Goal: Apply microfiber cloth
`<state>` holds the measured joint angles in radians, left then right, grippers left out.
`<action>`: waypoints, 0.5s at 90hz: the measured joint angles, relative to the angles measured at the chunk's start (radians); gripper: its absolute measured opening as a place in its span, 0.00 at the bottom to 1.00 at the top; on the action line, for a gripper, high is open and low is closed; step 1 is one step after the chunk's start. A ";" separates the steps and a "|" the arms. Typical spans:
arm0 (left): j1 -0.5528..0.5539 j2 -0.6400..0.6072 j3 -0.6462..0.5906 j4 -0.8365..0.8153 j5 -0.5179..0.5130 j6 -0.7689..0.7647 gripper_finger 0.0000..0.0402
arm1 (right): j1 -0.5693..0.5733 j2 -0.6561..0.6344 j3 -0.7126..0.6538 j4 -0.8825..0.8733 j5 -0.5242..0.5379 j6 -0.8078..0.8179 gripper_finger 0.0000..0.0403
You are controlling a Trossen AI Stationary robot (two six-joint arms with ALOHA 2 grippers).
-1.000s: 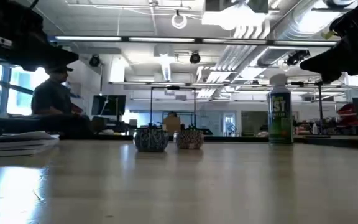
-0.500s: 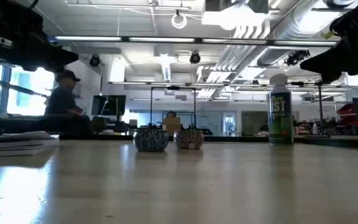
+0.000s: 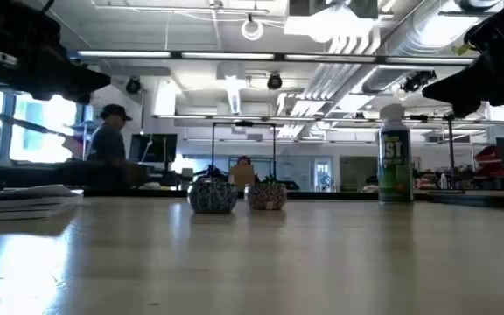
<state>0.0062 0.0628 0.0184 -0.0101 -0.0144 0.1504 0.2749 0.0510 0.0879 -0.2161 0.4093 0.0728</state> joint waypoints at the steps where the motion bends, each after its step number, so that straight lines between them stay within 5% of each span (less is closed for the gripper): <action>1: 0.000 0.000 0.000 0.000 0.000 0.000 0.00 | 0.000 0.000 0.000 0.000 0.001 -0.012 0.00; 18: 0.000 0.000 0.000 0.000 0.000 0.000 0.00 | 0.000 0.000 -0.001 0.175 0.064 -0.231 0.00; 45: 0.000 0.000 0.000 0.000 0.000 0.000 0.00 | 0.000 0.000 -0.001 0.589 0.006 -0.127 0.00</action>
<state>0.0059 0.0628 0.0181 -0.0101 -0.0146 0.1504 0.2745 0.0513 0.0868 0.3730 0.4157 -0.0546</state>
